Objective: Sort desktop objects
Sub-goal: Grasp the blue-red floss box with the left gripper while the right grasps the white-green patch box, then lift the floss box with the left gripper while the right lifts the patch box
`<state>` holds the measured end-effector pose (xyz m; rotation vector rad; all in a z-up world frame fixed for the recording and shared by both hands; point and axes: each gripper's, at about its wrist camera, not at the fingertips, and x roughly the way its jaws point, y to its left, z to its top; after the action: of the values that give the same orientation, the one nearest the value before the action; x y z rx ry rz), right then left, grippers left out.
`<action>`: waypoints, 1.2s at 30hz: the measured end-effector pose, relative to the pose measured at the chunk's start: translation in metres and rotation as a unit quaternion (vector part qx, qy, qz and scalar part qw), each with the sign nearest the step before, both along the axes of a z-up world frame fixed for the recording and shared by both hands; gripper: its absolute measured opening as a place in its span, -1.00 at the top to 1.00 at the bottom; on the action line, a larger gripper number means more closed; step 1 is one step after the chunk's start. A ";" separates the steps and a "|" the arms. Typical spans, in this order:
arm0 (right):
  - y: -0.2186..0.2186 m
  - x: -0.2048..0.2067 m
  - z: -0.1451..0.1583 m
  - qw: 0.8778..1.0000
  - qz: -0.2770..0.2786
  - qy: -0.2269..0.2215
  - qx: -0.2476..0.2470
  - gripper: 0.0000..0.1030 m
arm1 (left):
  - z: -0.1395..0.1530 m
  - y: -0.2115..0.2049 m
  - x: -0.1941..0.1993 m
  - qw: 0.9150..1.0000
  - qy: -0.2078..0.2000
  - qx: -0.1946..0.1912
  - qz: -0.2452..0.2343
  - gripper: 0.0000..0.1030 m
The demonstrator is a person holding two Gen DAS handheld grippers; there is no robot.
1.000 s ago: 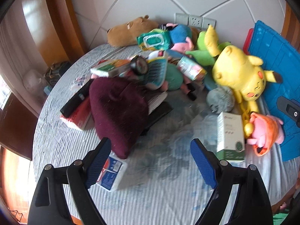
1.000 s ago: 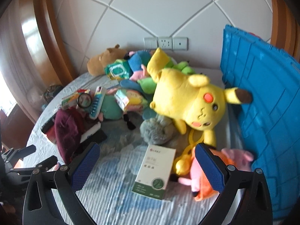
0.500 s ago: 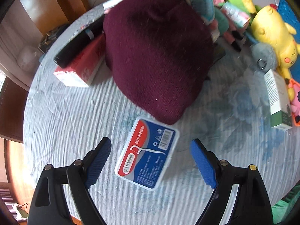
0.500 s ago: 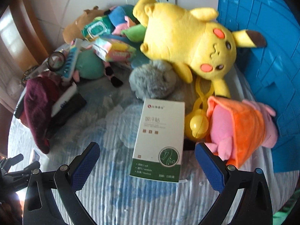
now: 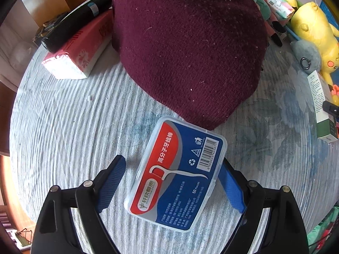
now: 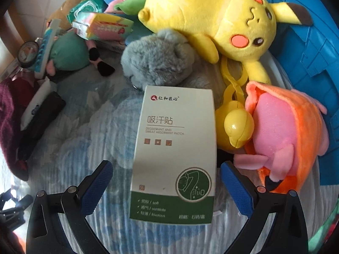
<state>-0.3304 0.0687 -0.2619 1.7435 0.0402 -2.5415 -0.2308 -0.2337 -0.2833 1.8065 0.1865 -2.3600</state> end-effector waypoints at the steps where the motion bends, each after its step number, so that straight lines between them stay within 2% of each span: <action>1: 0.001 -0.002 -0.003 1.000 -0.003 -0.003 -0.001 -0.99 | 0.000 0.000 0.001 1.000 0.002 0.002 0.000 -0.69; 8: 0.007 -0.007 -0.018 1.000 -0.011 -0.015 -0.005 -0.99 | 0.002 0.008 0.006 1.000 0.007 0.001 -0.010 -0.69; 10: 0.006 -0.008 -0.019 1.000 -0.008 -0.016 -0.006 -0.99 | 0.003 0.009 0.006 1.000 0.012 0.002 -0.006 -0.62; 12: 0.005 -0.009 -0.017 1.000 -0.004 -0.014 -0.005 -0.99 | 0.006 0.009 0.005 1.000 0.015 0.002 0.000 -0.37; 15: 0.004 -0.009 -0.015 1.000 0.001 -0.011 -0.005 -0.99 | 0.008 0.011 0.005 1.000 0.016 0.001 0.002 -0.33; 17: 0.003 -0.010 -0.013 1.000 0.005 -0.009 -0.004 -0.73 | 0.011 0.014 0.007 1.000 0.016 0.002 0.003 -0.28; 18: 0.002 -0.009 -0.012 1.000 0.009 -0.005 0.003 -0.52 | 0.013 0.015 0.007 1.000 0.018 0.003 0.002 -0.23; 19: 0.000 -0.008 -0.010 1.000 0.012 -0.002 0.011 -0.52 | 0.016 0.017 0.008 1.000 0.020 0.003 -0.001 -0.18; 22: -0.002 -0.005 -0.008 1.000 0.023 -0.007 0.004 -0.52 | 0.028 0.026 0.007 0.999 0.031 0.002 -0.011 -0.18; 29: -0.007 0.013 0.025 0.999 0.045 0.019 -0.007 -0.50 | 0.059 0.052 0.006 0.997 0.064 0.004 -0.040 -0.18; 36: 0.006 0.029 0.069 0.997 0.052 0.058 -0.027 -0.50 | 0.106 0.084 -0.009 0.990 0.112 0.005 -0.083 -0.18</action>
<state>-0.3011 0.0747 -0.1929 1.5321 0.0643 -2.5414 -0.2398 -0.1499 -0.1770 1.6153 0.0784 -2.6814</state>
